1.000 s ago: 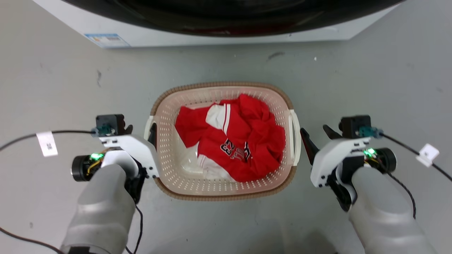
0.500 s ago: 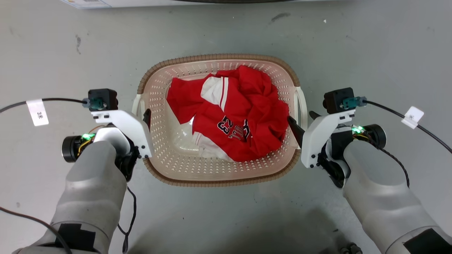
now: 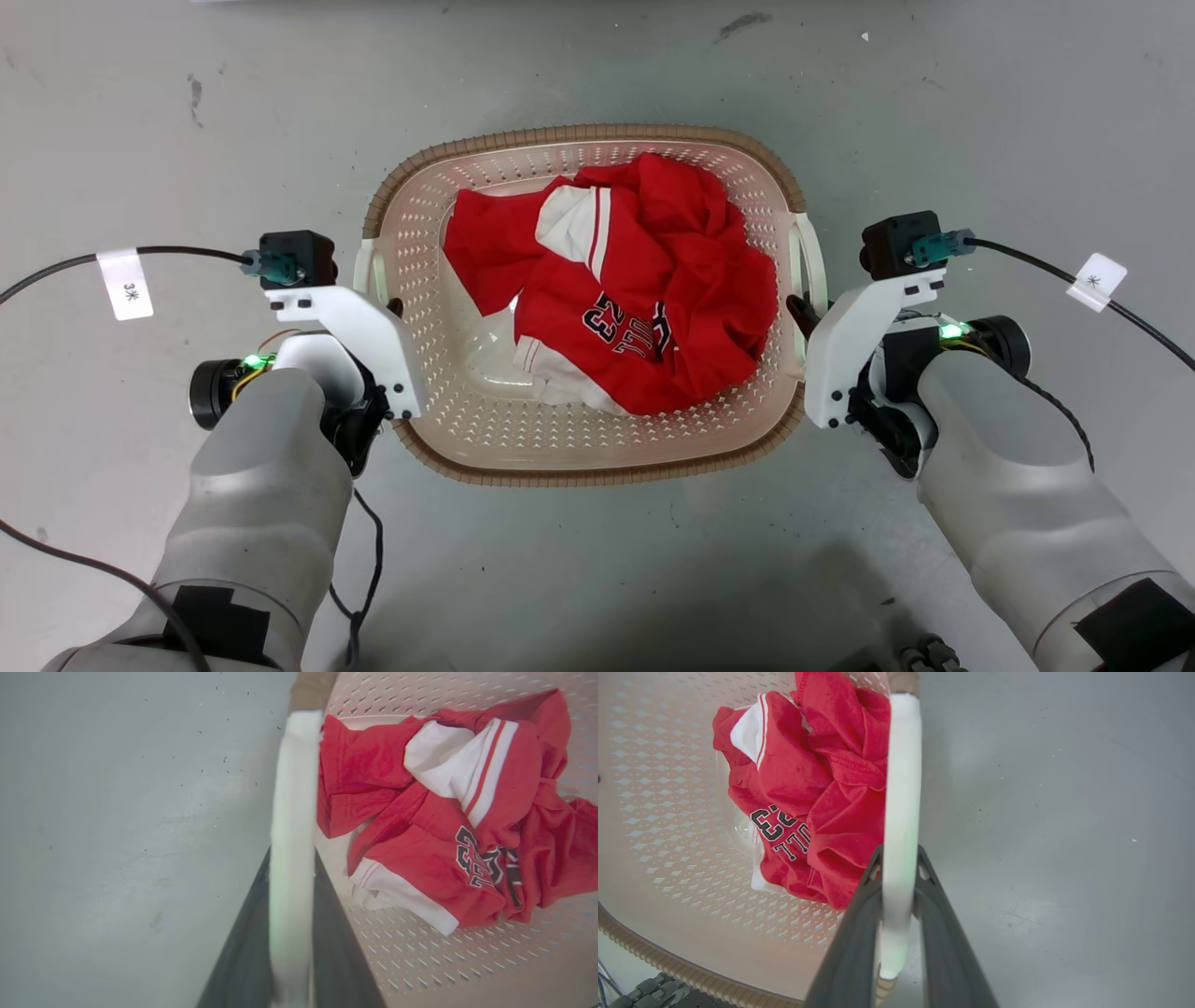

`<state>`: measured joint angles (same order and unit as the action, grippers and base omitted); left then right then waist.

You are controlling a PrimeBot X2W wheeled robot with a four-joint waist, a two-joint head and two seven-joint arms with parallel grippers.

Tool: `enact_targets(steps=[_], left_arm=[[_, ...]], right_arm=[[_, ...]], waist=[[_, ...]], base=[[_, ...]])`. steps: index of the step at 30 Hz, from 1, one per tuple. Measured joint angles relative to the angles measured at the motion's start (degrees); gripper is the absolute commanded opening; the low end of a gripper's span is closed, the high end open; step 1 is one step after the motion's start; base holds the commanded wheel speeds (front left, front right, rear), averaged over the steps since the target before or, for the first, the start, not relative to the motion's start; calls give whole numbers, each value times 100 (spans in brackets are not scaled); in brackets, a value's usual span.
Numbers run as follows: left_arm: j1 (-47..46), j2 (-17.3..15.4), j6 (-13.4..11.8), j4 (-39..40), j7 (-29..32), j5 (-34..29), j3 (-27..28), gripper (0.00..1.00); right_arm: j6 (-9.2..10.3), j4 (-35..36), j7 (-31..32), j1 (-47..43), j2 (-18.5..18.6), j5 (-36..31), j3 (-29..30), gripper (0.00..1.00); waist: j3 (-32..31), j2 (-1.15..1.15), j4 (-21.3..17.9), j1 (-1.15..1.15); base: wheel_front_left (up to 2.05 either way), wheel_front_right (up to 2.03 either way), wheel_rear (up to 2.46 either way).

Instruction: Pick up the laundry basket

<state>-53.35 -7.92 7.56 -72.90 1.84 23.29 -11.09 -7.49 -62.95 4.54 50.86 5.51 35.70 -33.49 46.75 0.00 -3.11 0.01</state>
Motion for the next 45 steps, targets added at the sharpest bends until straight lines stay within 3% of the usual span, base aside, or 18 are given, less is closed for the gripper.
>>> enact_targets(steps=[8,17,45], left_arm=[[53,56,-2,69,194,296,-274,0],[170,137,-8,108,775,725,-568,0],[627,211,-18,-25,2426,1629,-1025,0]], right_arm=[[0,-32,144,-7,83,426,-323,0],[10,-12,812,-124,257,1056,-621,0],[9,-381,2404,-502,449,2183,-1014,0]], waist=[[-203,0,4,0],[-676,0,7,0],[-3076,0,137,-1]], base=[[0,0,0],[0,0,0],[0,0,0]])
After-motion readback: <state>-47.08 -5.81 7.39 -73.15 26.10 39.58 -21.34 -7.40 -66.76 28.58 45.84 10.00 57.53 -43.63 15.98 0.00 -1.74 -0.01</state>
